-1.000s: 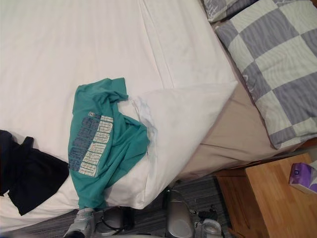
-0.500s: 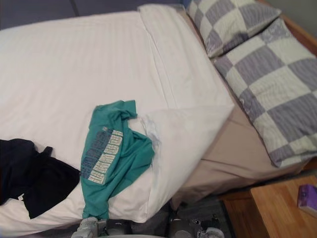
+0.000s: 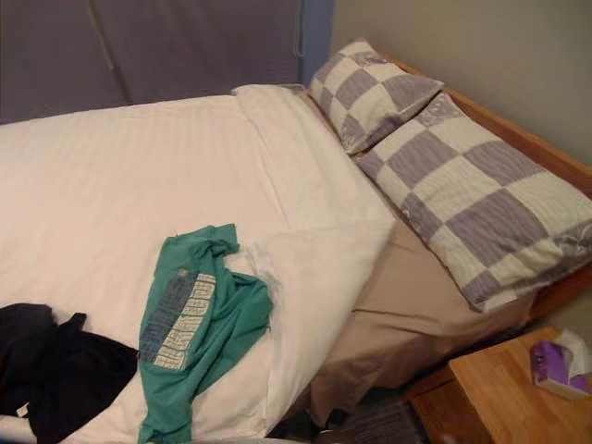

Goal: Tidy the bed and pick cloth on bed and put in laundry

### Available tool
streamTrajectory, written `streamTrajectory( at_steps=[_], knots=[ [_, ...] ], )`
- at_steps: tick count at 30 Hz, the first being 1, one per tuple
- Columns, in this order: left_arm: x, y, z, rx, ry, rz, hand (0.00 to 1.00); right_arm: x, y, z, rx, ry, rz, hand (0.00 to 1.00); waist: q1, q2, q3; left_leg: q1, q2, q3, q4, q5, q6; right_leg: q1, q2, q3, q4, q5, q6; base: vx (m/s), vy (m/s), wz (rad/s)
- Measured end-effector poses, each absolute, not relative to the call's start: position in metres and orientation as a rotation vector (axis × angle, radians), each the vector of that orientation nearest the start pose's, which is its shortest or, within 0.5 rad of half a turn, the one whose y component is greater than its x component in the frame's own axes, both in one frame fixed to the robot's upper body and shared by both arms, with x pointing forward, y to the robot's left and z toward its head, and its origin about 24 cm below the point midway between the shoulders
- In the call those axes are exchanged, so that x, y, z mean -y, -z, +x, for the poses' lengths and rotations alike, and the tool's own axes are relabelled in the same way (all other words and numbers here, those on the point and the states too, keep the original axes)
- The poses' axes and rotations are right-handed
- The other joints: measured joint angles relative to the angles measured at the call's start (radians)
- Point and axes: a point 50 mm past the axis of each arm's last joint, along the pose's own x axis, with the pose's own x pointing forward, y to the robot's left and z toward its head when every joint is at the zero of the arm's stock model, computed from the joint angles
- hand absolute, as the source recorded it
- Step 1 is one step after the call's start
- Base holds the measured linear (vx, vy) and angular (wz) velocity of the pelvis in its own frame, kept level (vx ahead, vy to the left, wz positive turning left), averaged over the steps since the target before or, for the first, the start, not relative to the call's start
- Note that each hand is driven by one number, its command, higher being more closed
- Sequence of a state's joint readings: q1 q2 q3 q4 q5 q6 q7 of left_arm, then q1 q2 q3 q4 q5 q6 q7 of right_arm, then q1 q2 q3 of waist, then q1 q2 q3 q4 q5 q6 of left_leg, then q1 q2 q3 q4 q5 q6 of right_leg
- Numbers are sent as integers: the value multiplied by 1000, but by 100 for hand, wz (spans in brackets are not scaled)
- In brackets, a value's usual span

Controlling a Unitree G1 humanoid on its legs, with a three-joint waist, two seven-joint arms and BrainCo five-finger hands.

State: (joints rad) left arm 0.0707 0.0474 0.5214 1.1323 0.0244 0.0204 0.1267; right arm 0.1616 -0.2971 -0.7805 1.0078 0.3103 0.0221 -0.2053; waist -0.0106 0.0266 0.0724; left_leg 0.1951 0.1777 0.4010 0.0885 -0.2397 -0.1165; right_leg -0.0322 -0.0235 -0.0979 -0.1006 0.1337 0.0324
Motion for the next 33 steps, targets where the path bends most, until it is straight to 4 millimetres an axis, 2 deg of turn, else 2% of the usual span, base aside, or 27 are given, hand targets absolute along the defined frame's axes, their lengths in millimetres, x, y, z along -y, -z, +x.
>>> streamTrajectory(
  at_steps=[2,3,5,6,7,8,9,10,12,14,15,16,17,18,20,23,26,28,33],
  knots=[
    [-231,166,56,-1204,-645,-168,0,374,99,26,-810,1320,248,0,-3,8,-3,-3,17,-1,-8,3,-9,-7,20,-1,0,-8,-11,118,-90,-8],
    [-232,166,53,-1212,-647,-156,0,383,87,33,-747,1350,221,0,-3,8,-4,-2,18,-4,-16,11,-19,-10,28,-2,5,-14,-17,116,-50,2],
    [-232,167,49,-1221,-646,-151,0,399,62,52,-615,1351,155,0,-3,14,-10,0,22,-6,-18,27,-14,-10,34,-4,6,-18,-21,102,-21,3],
    [-232,167,47,-1226,-646,-148,0,407,45,66,-533,1343,108,0,-5,17,-13,0,22,-9,-18,29,-13,-9,34,-5,6,-18,-20,73,19,2],
    [-233,167,43,-1230,-645,-139,0,417,11,93,-374,1319,33,0,-10,18,-15,0,18,-13,-17,30,-12,-8,30,-5,5,-18,-19,58,26,4],
    [-233,167,43,-1228,-639,-131,0,421,-4,103,-314,1310,-5,0,-9,18,-16,0,16,-16,-17,31,-10,-7,28,-6,5,-18,-18,37,44,11],
    [-232,167,39,-1235,-628,-116,0,429,-36,121,-197,1297,-88,0,-8,17,-16,0,10,-26,-17,32,-8,-3,21,-11,2,-20,-16,7,50,16],
    [-232,166,38,-1231,-599,-77,0,430,-65,140,-93,1271,-171,0,-7,13,-17,0,5,-29,-19,32,-8,-1,15,-14,0,-22,-11,-2,51,16],
    [-233,165,40,-1214,-564,-23,0,424,-98,166,28,1204,-288,0,-4,1,-19,-1,0,-34,-24,31,-7,-1,10,-19,-1,-21,-10,-15,31,12],
    [-236,164,37,-1216,-531,24,0,405,-121,196,123,1104,-379,0,-7,-12,-23,-3,-7,-44,-36,34,-3,-3,4,-24,-1,-17,-4,-24,11,10],
    [-237,164,38,-1215,-520,40,0,398,-126,204,146,1070,-409,0,-8,-19,-21,-4,-8,-46,-37,33,-2,-3,3,-24,-1,-13,1,-38,5,4],
    [-242,162,38,-1218,-498,84,0,377,-136,225,201,976,-485,0,-8,-30,-17,-6,-12,-52,-38,33,-1,-4,0,-24,-1,-8,2,-32,9,2],
    [-244,162,38,-1222,-471,120,0,364,-141,236,234,918,-514,0,-9,-32,-16,-6,-15,-55,-38,33,-1,-4,-2,-24,-1,-5,0,0,0,0],
    [-244,162,39,-1223,-455,139,0,354,-145,243,258,878,-529,0,-9,-32,-16,-6,-18,-56,-37,33,-1,-4,-4,-23,-1,-2,-1,1,29,3],
    [-241,162,44,-1222,-386,193,0,323,-154,266,333,734,-598,0,-12,-26,-16,-22,-34,-87,-34,34,3,-16,-15,-26,-1,3,5,4,32,9],
    [-234,162,54,-1206,-300,255,0,293,-154,284,363,580,-635,0,-12,-20,-9,-40,-52,-117,-33,41,15,-32,-31,-32,-1,10,14,11,29,13],
    [-224,164,59,-1198,-208,330,0,249,-148,303,380,356,-719,0,-2,-10,10,-40,-63,-185,-33,36,26,-31,-37,-35,-1,13,17,8,9,6],
    [-225,164,63,-1195,-194,349,0,228,-141,311,373,238,-777,0,0,-16,23,-43,-66,-196,-34,35,28,-31,-41,-43,-1,13,19,-13,11,9],
    [-224,162,76,-1151,-141,395,0,209,-147,327,391,140,-823,0,0,-13,56,-84,-87,-205,-30,38,46,-68,-61,-43,-1,26,29,-23,27,4]
  ],
)
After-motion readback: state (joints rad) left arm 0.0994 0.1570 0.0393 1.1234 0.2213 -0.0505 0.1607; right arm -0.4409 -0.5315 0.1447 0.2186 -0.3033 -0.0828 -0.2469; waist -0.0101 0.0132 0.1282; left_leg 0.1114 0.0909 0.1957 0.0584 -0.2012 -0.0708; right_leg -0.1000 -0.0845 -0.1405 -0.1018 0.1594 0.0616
